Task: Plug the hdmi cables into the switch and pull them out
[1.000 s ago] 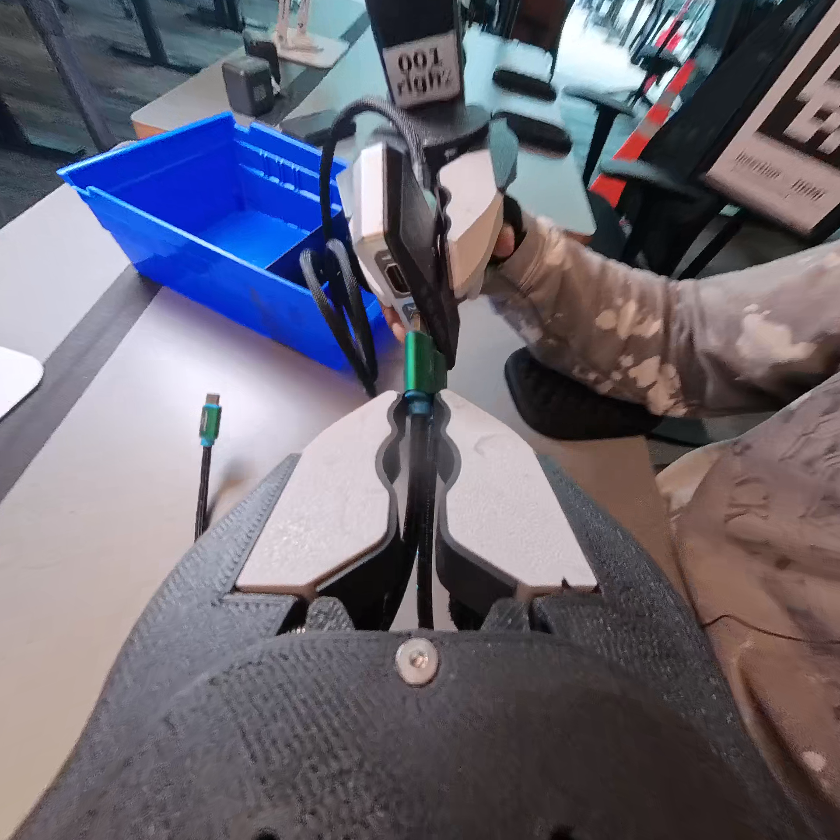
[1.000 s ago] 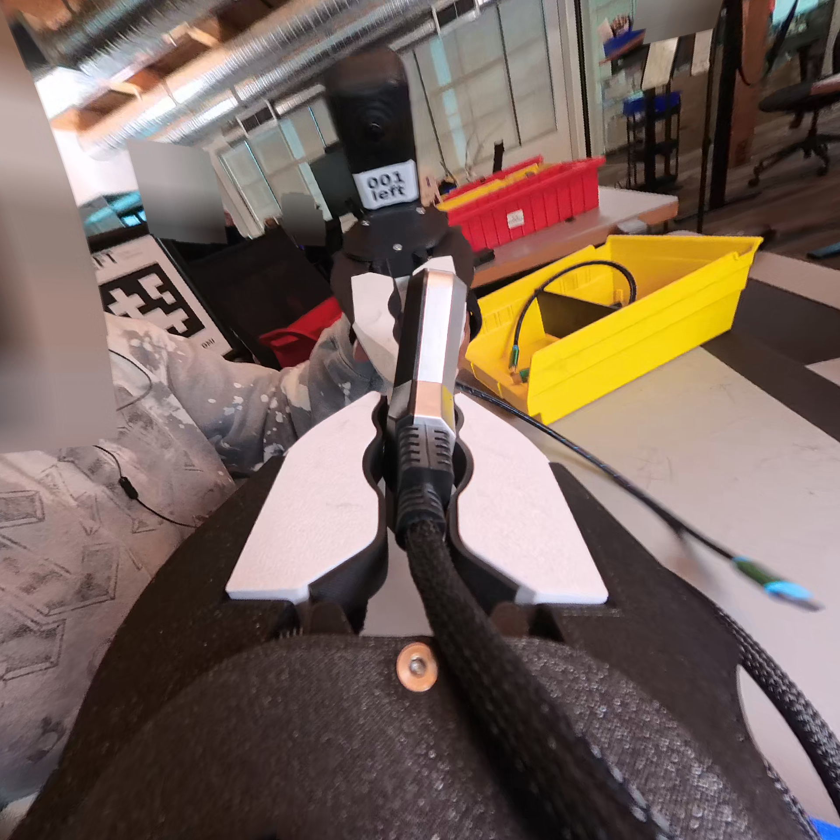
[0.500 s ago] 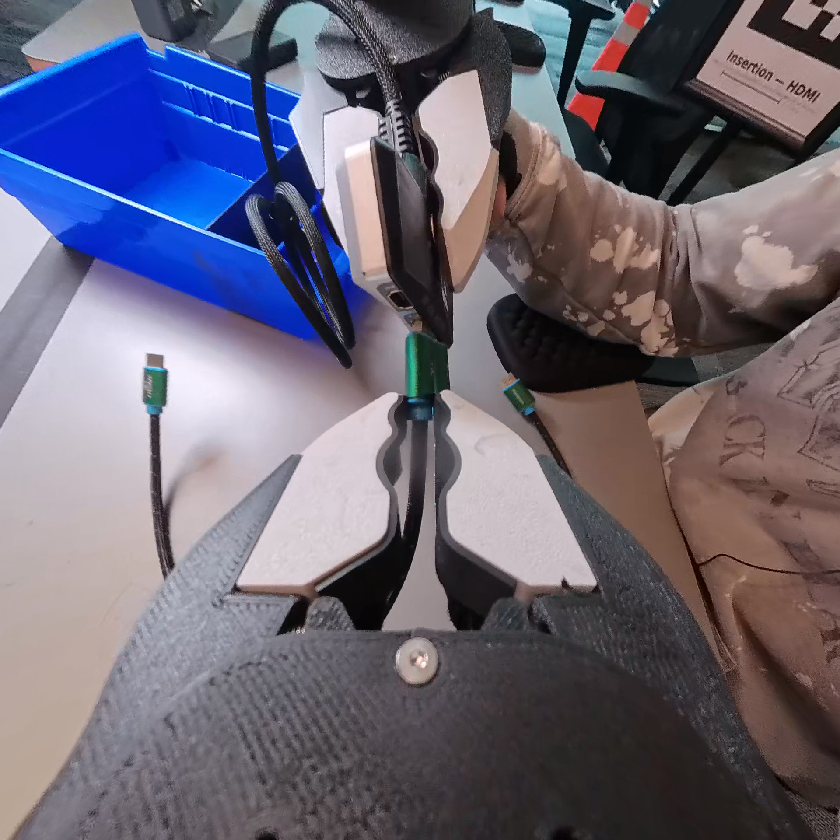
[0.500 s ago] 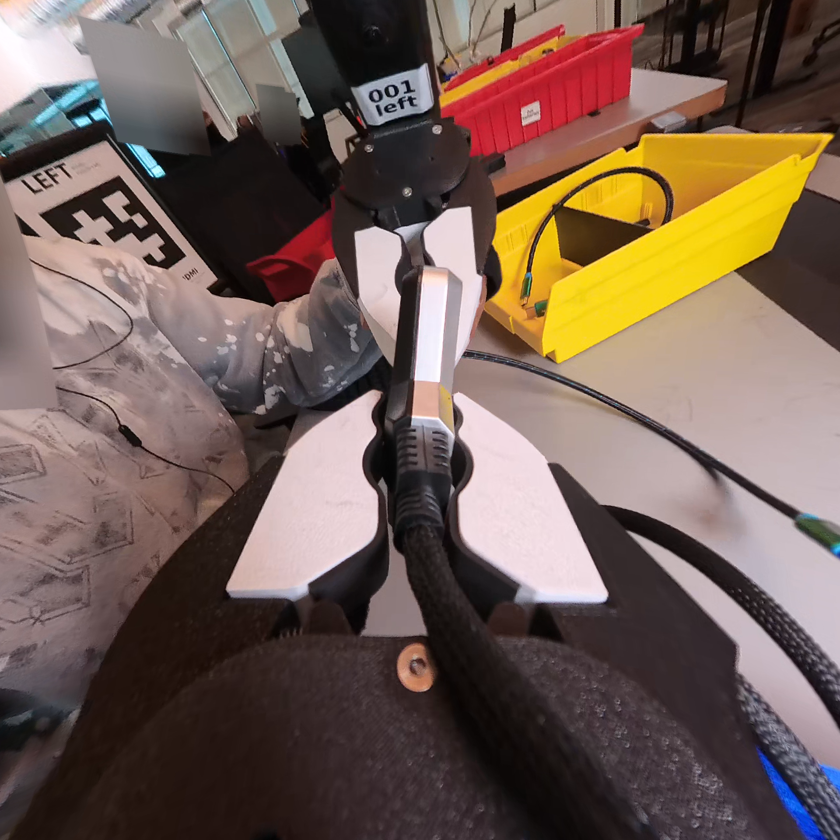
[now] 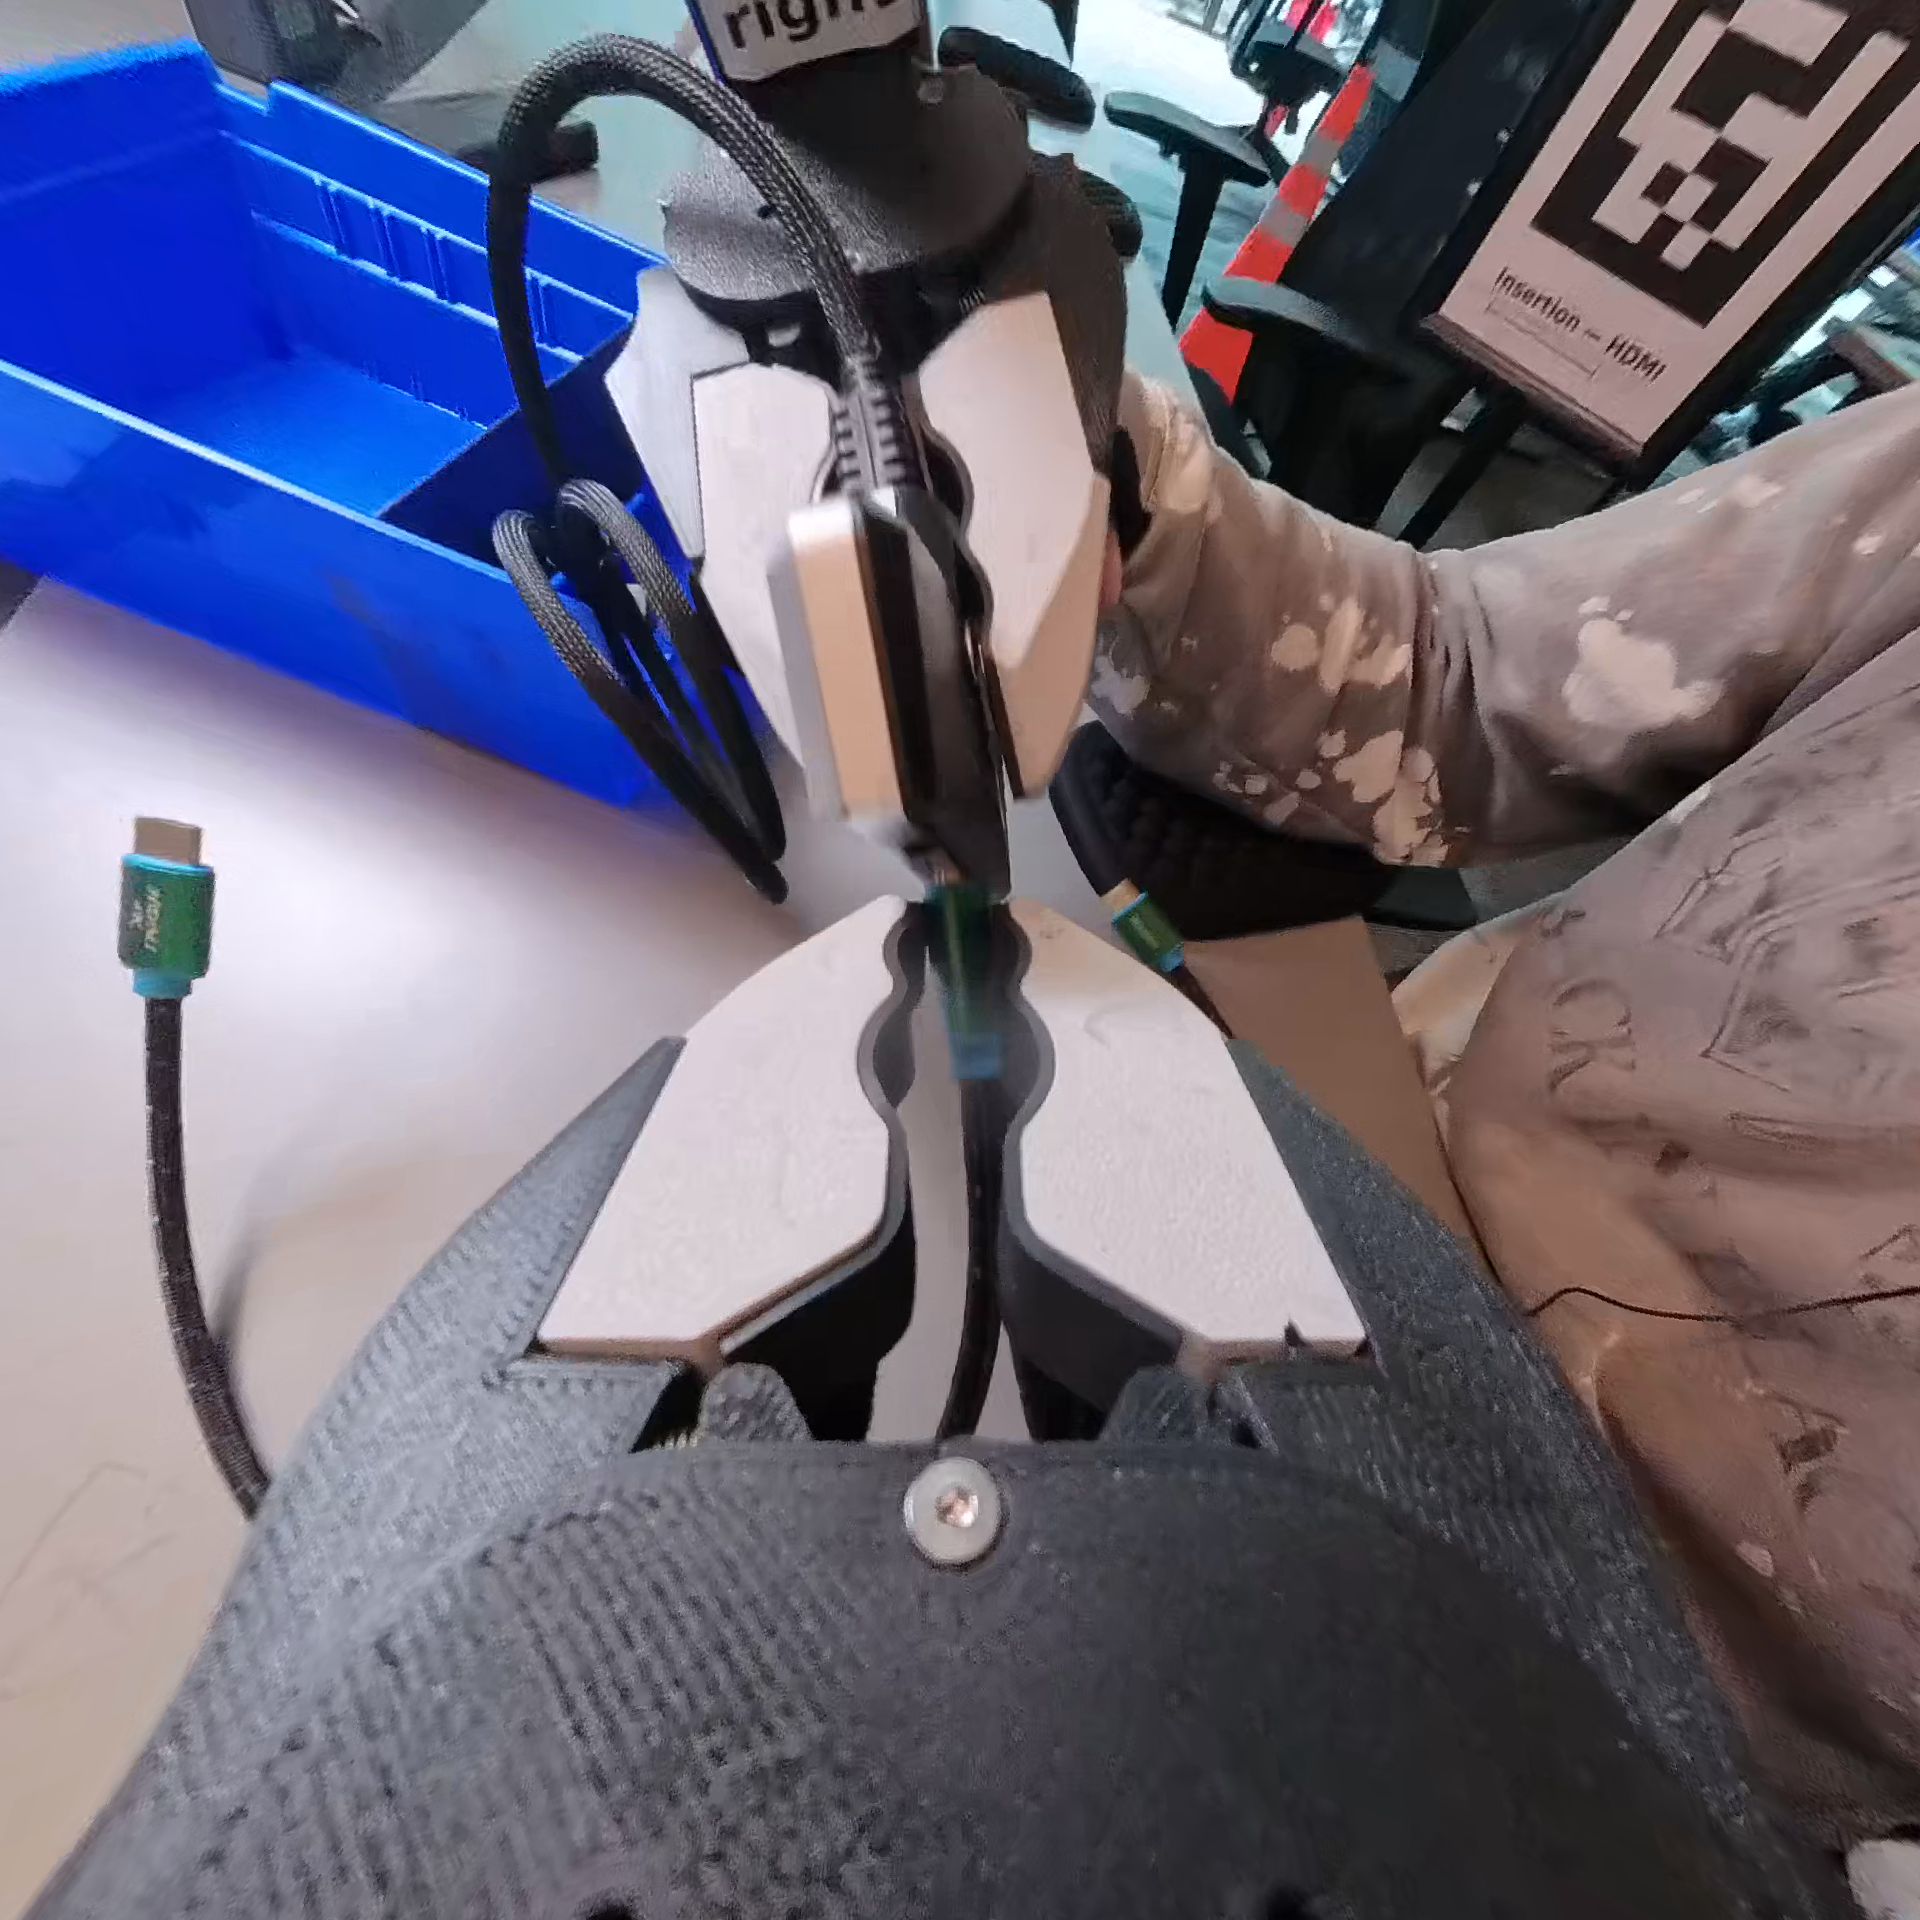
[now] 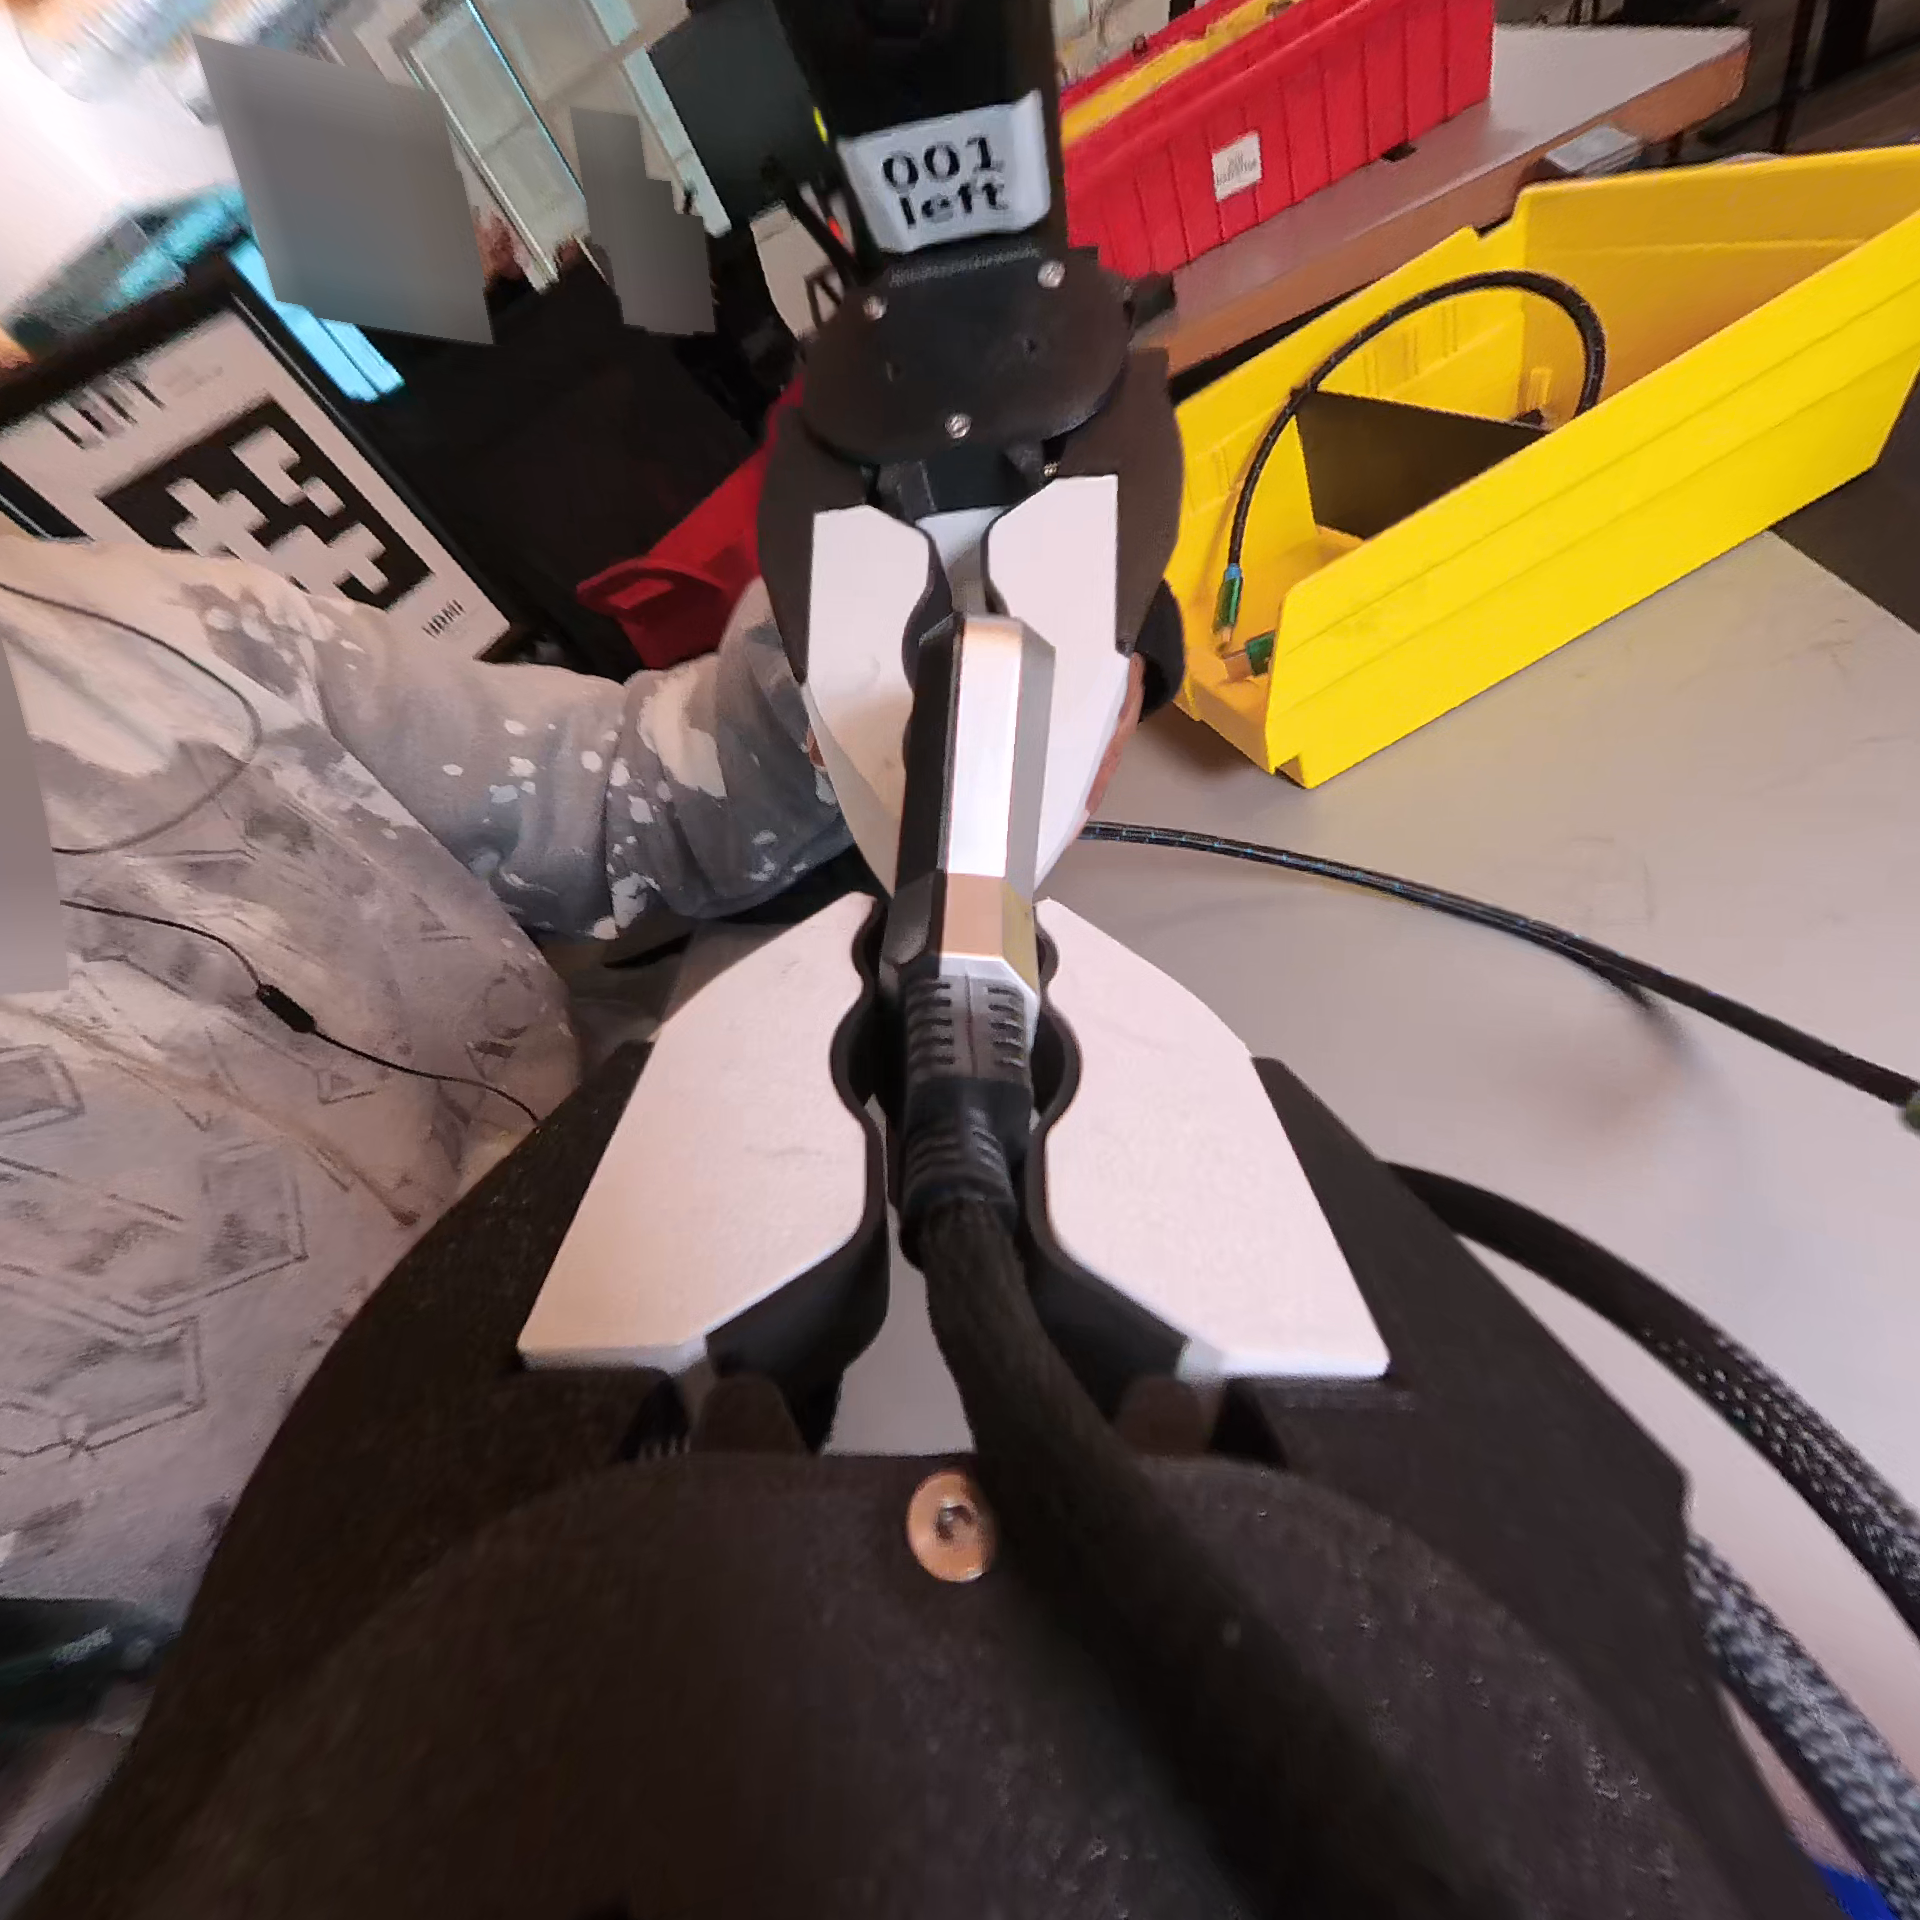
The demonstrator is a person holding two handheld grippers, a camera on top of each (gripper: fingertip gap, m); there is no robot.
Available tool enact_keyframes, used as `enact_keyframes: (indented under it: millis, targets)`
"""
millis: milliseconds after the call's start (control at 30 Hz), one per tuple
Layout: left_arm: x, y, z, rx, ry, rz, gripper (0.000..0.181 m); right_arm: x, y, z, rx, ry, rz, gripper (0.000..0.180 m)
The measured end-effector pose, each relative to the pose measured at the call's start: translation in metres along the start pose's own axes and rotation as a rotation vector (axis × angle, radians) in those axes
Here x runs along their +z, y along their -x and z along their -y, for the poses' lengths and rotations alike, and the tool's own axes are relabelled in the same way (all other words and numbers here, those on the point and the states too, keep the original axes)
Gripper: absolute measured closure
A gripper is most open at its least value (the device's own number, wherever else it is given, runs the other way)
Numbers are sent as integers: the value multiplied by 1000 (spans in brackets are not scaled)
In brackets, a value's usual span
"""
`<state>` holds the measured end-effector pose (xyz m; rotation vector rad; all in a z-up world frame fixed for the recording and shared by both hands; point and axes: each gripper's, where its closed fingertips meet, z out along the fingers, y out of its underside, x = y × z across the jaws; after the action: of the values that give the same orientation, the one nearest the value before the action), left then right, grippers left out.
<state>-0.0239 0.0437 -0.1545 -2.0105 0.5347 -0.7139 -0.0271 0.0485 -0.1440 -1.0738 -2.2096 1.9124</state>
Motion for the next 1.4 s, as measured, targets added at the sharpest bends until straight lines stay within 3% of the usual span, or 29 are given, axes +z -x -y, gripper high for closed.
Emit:
enact_keyframes:
  millis: [200,367,433,600,767,900,1033,1267,1400]
  targets:
    - [-10,8,2,-7,-34,30,168,-6,-8,6,-11,16,-107,155]
    - [-31,6,16,24,-111,66,168,-21,-3,38,15,-172,-145,149]
    - [-33,5,18,47,-102,99,167,-20,1,46,44,-205,-134,159]
    - [-50,0,35,108,-183,169,169,-31,16,67,9,-54,-223,159]
    - [-85,7,44,150,-228,326,157,-79,37,113,-59,149,-421,159]
    - [-109,14,54,145,-328,411,162,-128,36,150,-59,240,-618,159]
    - [-121,15,64,140,-426,429,181,-170,35,188,-82,243,-755,159]
    - [-125,18,64,187,-433,475,180,-227,21,250,-422,240,-970,159]
    - [-121,21,62,188,-420,476,180,-251,-3,268,-503,224,-1067,160]
